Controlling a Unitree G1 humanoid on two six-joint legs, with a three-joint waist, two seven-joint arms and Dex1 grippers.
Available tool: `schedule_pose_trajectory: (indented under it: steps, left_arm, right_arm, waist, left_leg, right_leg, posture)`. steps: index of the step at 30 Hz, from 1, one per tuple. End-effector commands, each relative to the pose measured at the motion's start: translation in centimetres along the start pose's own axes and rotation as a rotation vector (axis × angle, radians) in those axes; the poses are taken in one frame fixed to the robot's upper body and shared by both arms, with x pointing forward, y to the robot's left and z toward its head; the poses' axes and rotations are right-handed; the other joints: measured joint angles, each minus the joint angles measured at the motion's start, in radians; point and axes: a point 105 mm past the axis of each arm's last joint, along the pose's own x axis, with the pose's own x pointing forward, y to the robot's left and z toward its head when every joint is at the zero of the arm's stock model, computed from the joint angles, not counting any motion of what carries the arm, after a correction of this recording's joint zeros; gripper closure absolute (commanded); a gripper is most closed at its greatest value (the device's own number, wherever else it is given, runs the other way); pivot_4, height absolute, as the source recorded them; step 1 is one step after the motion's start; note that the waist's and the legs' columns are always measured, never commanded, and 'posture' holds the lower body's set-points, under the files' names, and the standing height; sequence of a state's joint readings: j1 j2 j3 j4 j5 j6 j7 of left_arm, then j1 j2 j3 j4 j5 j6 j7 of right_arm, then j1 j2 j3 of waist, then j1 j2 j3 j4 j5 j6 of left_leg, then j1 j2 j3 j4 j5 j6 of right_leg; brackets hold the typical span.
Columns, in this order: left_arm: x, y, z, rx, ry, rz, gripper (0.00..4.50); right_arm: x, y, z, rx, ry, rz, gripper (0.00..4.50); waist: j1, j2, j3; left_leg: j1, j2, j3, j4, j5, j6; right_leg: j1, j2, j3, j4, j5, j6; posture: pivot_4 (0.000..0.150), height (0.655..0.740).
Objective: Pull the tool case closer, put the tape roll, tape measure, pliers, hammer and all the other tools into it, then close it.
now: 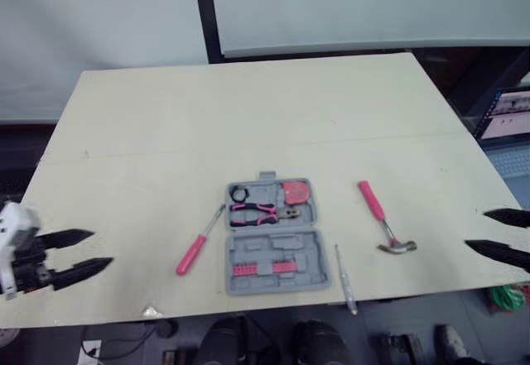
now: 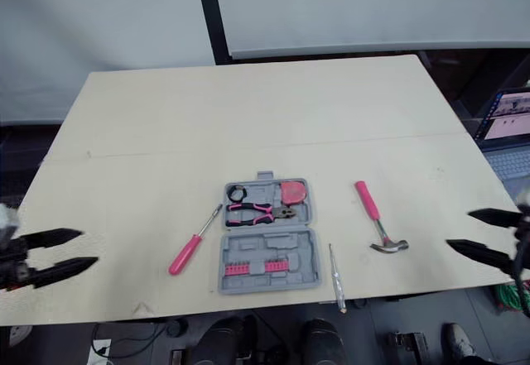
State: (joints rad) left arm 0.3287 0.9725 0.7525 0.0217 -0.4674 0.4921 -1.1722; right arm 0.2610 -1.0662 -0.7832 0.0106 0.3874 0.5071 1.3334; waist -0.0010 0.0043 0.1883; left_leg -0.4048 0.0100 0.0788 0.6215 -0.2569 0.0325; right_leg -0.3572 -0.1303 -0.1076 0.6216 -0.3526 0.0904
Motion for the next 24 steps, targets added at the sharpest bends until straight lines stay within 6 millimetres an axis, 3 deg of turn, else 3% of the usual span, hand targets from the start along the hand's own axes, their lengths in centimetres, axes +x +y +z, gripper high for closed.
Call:
schedule_pose_trajectory:
  steps: [1,5,10,12,14,16,19,24]
  left_arm:
    - [-2.2,2.0,0.2,-0.001,-0.031,0.116,0.03]
    - [-2.3,1.6,-0.6,0.033,0.011,0.095,0.03]
    - [-1.0,0.4,0.7,0.061,-0.022,0.047,0.03]
    - [0.2,-1.4,1.4,0.085,-0.031,-0.021,0.03]
    - [2.0,-4.9,3.0,0.127,-0.068,-0.142,0.03]
    - [3.0,-7.1,4.2,0.141,-0.089,-0.229,0.03]
    - [4.4,-9.8,6.5,0.207,-0.106,-0.383,0.03]
    - [5.6,-12.8,8.3,0.335,-0.103,-0.597,0.03]
  right_arm:
    - [-1.8,-1.2,-0.3,-0.025,0.001,-0.083,0.00]
    - [-1.7,-1.5,-0.6,-0.018,-0.011,-0.104,0.00]
    - [-0.4,-0.6,0.6,-0.032,-0.053,-0.065,0.00]
    - [0.5,0.4,1.8,-0.048,-0.084,-0.021,0.00]
    - [1.8,2.4,3.5,-0.054,-0.134,0.039,0.00]
    - [2.6,4.2,4.5,-0.044,-0.161,0.078,0.00]
    - [4.2,7.7,4.7,-0.049,-0.162,0.128,0.00]
    - [6.4,10.6,5.1,0.039,-0.208,0.063,0.00]
  waist:
    - [-0.001,0.000,0.000]
    - [-0.005,0.000,0.000]
    - [-0.003,0.000,0.000]
    - [-0.004,0.000,0.000]
    - [-0.004,0.000,0.000]
    - [-0.002,0.000,0.000]
    - [0.007,0.000,0.000]
    - [0.016,-0.001,-0.001]
  left_leg:
    - [0.000,0.000,0.000,-0.001,0.000,0.000]
    - [0.000,0.000,0.002,-0.006,0.000,0.000]
    - [0.000,0.001,0.004,-0.008,0.000,-0.001]
    - [0.000,0.001,0.004,-0.008,0.000,-0.001]
    - [0.000,0.001,0.004,-0.008,0.000,-0.001]
    - [0.000,0.001,0.004,-0.008,0.001,-0.001]
    - [0.001,0.001,0.004,-0.008,0.002,-0.002]
    - [0.001,0.001,0.005,-0.007,0.004,-0.003]
  right_leg:
    - [-0.001,0.000,0.000,-0.001,0.000,0.000]
    - [-0.003,0.000,0.002,-0.002,0.000,0.000]
    - [-0.004,0.000,0.002,-0.002,-0.001,-0.001]
    - [-0.003,0.000,0.002,-0.002,-0.001,-0.001]
    - [-0.003,0.000,0.003,-0.002,0.000,0.000]
    - [-0.003,0.000,0.003,-0.001,0.000,0.000]
    - [-0.003,0.000,0.002,0.000,-0.001,-0.001]
    - [-0.002,0.001,0.003,0.001,0.000,0.000]
  posture:
    - [0.150,0.7278]
    - [0.150,0.7278]
    - [0.150,0.7278]
    - [0.150,0.7278]
    - [0.150,0.7278]
    - [0.150,0.7278]
    - [0.150,0.7278]
    - [0.150,0.7278]
